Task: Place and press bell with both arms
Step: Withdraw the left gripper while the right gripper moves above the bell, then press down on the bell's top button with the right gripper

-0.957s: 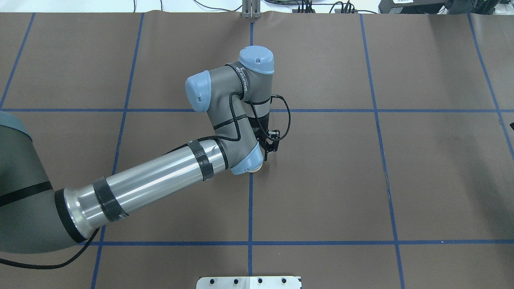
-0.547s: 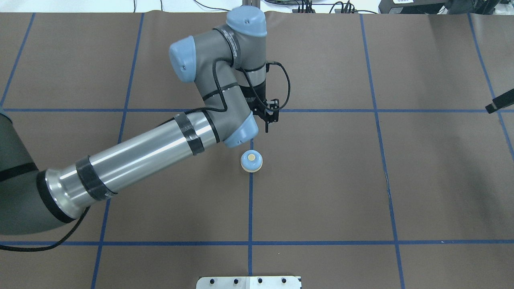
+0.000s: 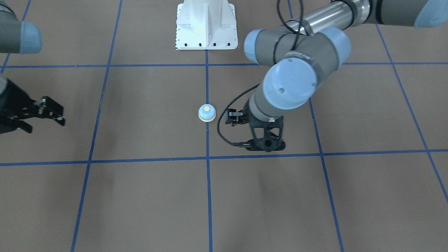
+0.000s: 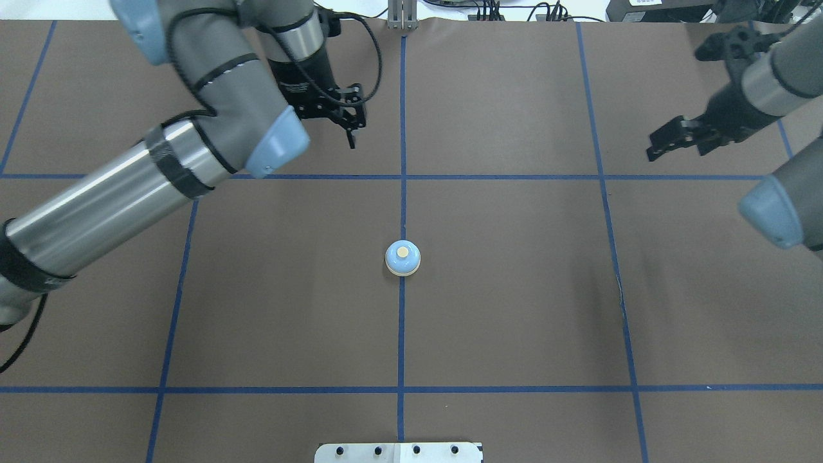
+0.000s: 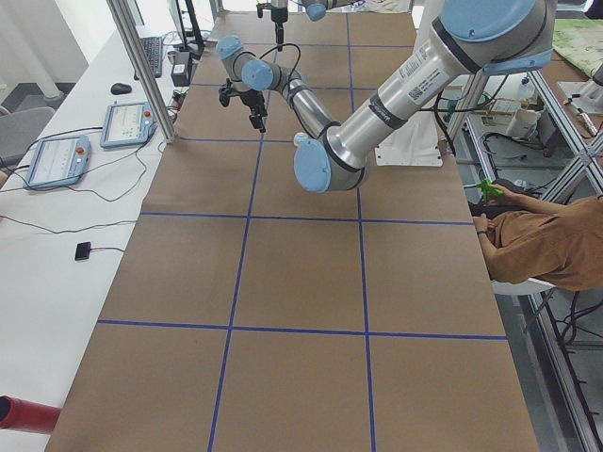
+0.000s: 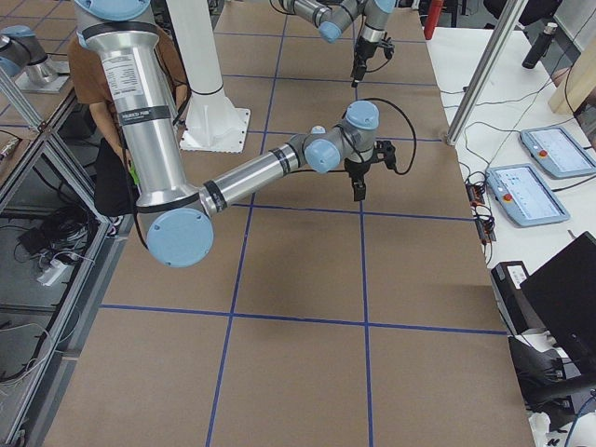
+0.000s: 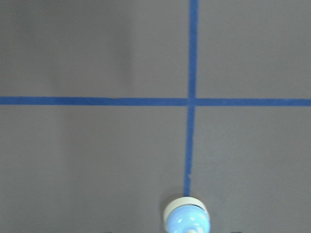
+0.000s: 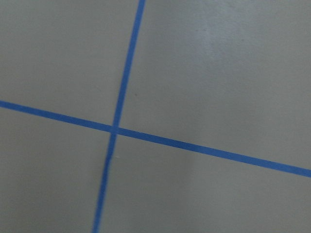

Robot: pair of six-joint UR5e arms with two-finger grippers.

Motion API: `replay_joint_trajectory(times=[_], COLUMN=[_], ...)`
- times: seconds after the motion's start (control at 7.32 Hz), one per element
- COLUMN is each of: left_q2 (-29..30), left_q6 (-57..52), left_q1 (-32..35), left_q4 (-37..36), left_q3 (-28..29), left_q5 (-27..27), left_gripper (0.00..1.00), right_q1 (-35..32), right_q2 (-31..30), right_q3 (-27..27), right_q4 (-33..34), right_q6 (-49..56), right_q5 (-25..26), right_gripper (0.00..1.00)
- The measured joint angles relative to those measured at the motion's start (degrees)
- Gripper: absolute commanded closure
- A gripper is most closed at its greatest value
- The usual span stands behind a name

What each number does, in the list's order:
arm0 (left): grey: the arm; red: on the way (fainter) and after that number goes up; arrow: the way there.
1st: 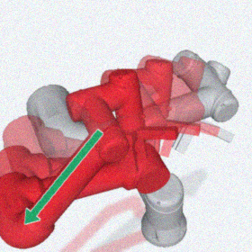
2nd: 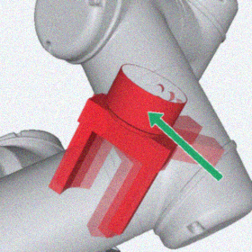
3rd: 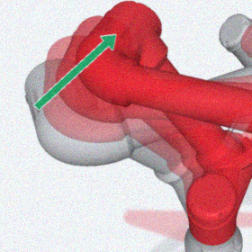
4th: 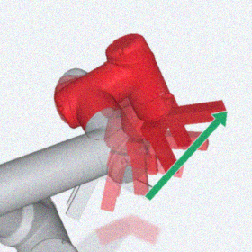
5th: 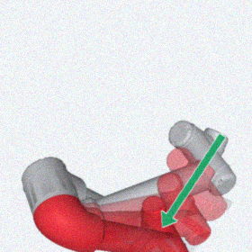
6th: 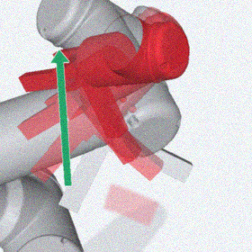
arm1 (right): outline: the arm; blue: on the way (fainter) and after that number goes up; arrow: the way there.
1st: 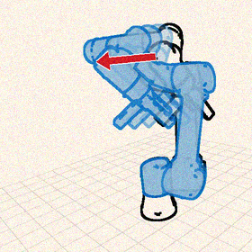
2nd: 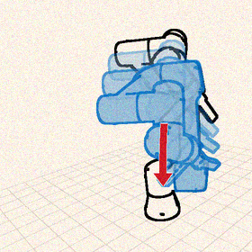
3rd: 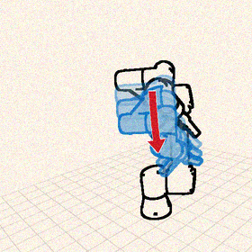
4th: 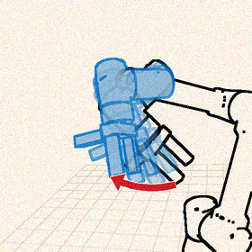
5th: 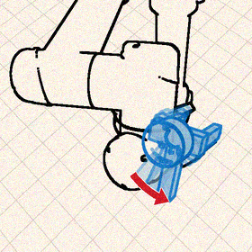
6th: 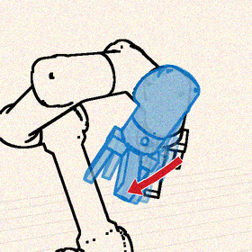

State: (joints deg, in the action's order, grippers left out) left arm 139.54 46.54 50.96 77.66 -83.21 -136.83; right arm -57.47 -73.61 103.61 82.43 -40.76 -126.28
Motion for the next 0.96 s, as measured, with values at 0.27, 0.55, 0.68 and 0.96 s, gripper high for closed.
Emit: replay_joint_trajectory(times=[0.27,0.55,0.68,0.96], left_q2=[-10.1,-18.1,-20.0,-21.2], left_q6=[-7.5,-12.9,-13.7,-14.1], left_q1=[5.0,8.1,8.8,9.1], left_q4=[-0.2,-0.3,-0.3,-0.3], left_q3=[-8.2,-13.4,-14.6,-15.4], left_q5=[-2.1,-2.6,-2.6,-2.6], left_gripper=[0.15,0.15,0.15,0.13], right_q1=[12.0,22.4,24.8,27.6], right_q2=[8.7,17.6,22.4,28.6], right_q3=[0.2,-3.0,-6.9,-14.0], right_q4=[0.2,1.6,3.3,5.0], right_q6=[-20.1,-30.2,-32.3,-36.6], right_q5=[8.9,17.5,19.0,19.5], right_gripper=[1.00,1.00,1.00,1.00])
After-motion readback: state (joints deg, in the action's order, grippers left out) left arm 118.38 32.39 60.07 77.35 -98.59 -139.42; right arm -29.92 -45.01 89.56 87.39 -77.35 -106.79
